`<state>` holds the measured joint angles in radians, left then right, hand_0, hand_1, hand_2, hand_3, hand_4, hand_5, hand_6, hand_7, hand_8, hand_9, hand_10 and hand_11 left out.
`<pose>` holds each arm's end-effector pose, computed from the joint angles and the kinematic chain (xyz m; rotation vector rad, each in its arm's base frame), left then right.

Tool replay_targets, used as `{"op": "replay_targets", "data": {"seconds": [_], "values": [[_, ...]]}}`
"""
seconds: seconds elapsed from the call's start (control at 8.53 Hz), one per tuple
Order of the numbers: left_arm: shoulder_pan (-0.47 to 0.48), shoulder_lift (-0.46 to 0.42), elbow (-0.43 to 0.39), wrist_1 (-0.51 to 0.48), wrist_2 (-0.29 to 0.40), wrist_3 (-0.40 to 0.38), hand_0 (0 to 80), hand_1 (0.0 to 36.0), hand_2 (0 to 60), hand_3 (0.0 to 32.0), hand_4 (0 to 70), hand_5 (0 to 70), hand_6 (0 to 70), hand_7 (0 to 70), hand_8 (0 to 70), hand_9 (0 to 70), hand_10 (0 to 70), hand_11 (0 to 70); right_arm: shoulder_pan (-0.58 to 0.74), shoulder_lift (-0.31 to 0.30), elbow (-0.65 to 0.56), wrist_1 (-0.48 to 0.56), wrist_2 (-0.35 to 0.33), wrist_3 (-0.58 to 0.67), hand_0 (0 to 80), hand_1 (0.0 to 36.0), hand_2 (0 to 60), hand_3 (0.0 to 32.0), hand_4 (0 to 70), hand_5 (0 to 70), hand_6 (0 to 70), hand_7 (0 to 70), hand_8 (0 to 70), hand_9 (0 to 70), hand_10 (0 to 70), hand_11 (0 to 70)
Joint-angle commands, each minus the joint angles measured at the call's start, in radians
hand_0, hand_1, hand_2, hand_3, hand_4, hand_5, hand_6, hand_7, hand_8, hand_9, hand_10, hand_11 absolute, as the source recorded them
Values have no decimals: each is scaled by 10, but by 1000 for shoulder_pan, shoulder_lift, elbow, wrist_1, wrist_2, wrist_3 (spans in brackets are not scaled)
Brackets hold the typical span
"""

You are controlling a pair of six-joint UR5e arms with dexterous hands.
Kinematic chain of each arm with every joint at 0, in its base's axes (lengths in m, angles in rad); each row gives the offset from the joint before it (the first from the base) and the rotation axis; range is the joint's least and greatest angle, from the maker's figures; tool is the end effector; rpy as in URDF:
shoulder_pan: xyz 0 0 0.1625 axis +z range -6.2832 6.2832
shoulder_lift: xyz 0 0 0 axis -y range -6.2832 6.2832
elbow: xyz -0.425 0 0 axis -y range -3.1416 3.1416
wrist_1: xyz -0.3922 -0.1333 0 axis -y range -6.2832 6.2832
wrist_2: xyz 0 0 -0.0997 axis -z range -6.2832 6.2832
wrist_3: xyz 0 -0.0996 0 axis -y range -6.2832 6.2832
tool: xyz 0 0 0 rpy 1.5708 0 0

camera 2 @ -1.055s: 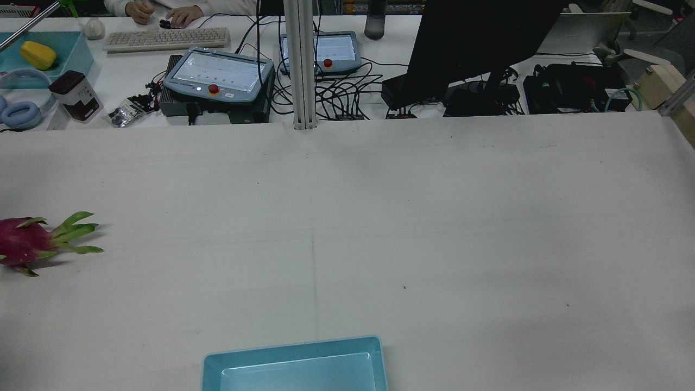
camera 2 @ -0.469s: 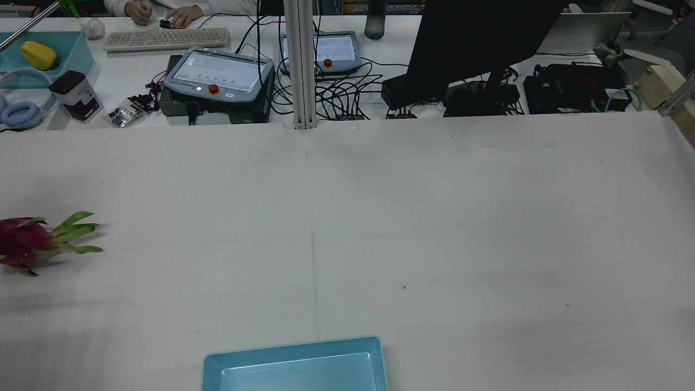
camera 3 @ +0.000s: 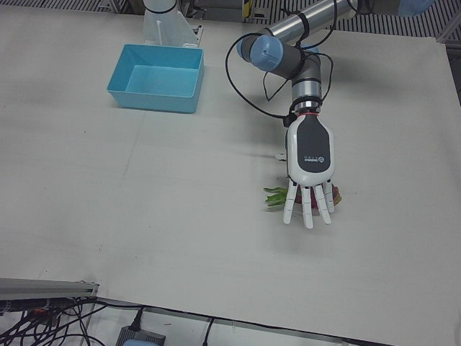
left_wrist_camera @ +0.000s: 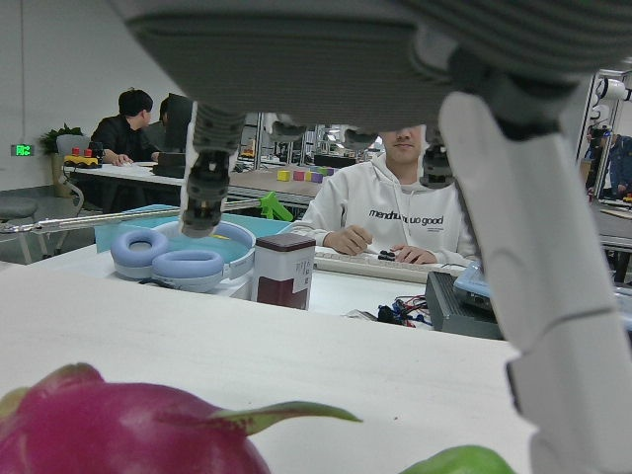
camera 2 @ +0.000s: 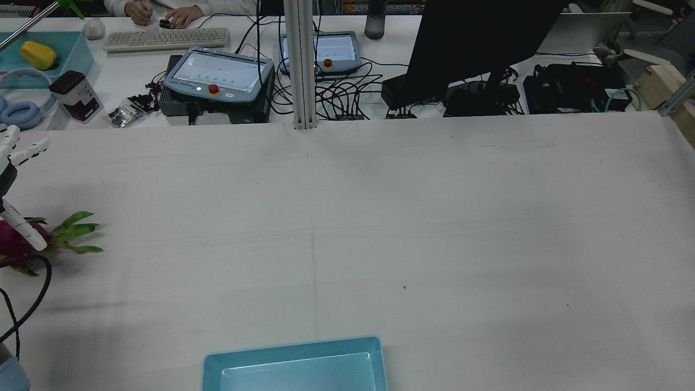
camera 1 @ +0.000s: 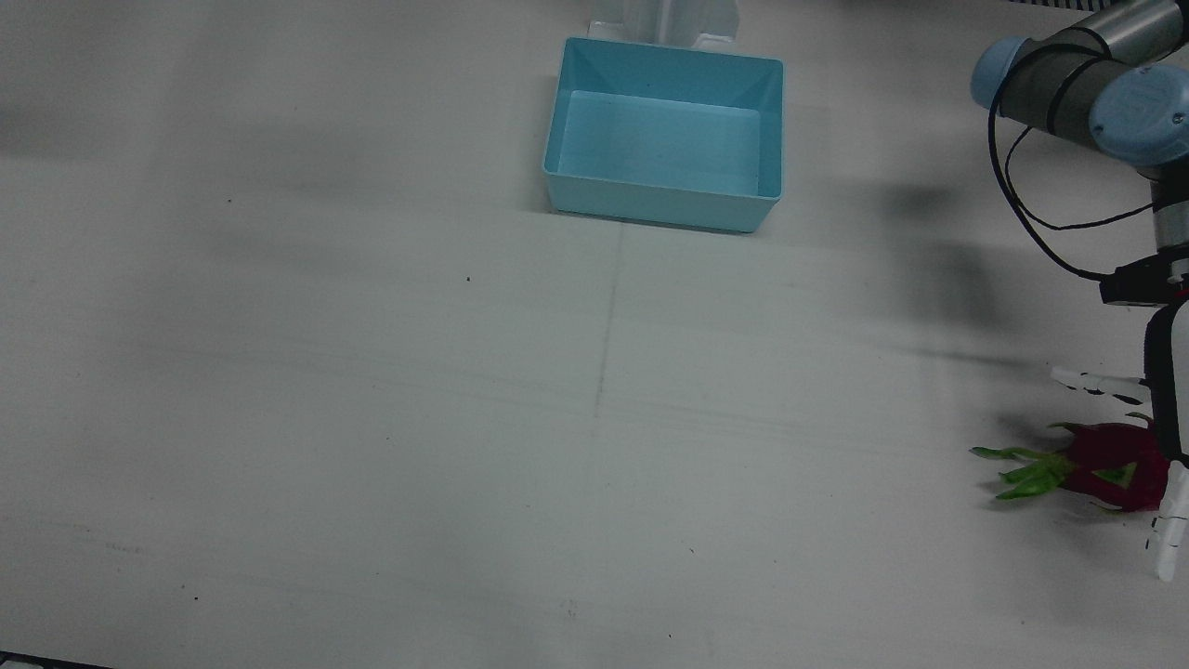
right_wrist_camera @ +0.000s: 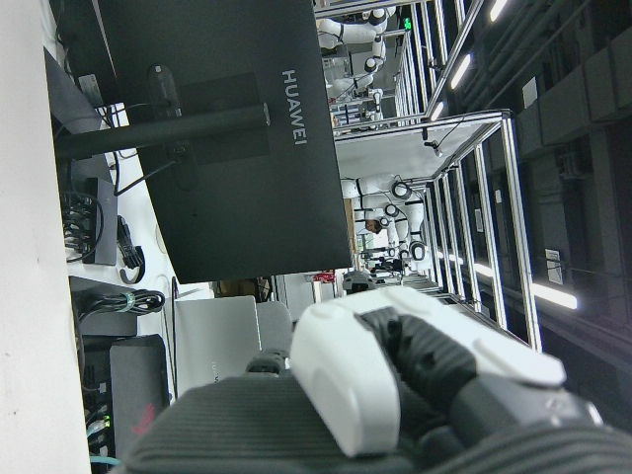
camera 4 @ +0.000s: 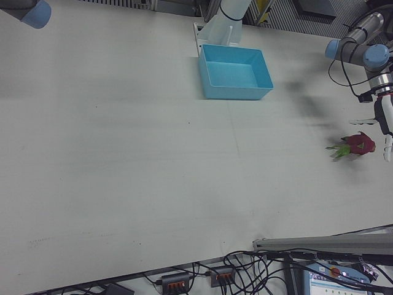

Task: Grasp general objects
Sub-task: 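Lower the left hand down around the pink dragon fruit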

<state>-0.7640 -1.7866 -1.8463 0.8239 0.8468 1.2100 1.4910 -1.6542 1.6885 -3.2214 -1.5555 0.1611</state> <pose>0.2050 -0.4724 0.5112 0.9321 1.1292 -1.3817 0.0984 -0.4608 0.6767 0.2383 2.1103 -2.2201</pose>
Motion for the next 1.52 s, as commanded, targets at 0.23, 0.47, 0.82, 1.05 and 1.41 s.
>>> {"op": "replay_targets", "data": {"seconds": [0.23,0.47,0.82,1.05,1.41], "values": [[15,-105,196,49,-15,-1,474,124,0,202,27,0,0,0,0,0,0,0,0,1,-1,0,0,0,0,0,0,0,0,0,0,0,0,0,0,0],[26,-126,187,150,-15,-1,478,129,0,244,18,0,0,0,0,0,0,0,0,1,0,0,0,0,0,0,0,0,0,0,0,0,0,0,0,0],[72,-120,188,175,-46,-1,479,130,0,284,2,0,0,0,0,0,0,0,0,1,0,0,0,0,0,0,0,0,0,0,0,0,0,0,0,0],[132,-116,200,211,-125,-1,472,116,0,302,0,0,0,0,0,0,0,0,0,1,0,0,0,0,0,0,0,0,0,0,0,0,0,0,0,0],[132,-116,269,183,-130,-19,480,134,0,286,0,0,0,0,0,0,0,0,0,1,0,0,0,0,0,0,0,0,0,0,0,0,0,0,0,0]]}}
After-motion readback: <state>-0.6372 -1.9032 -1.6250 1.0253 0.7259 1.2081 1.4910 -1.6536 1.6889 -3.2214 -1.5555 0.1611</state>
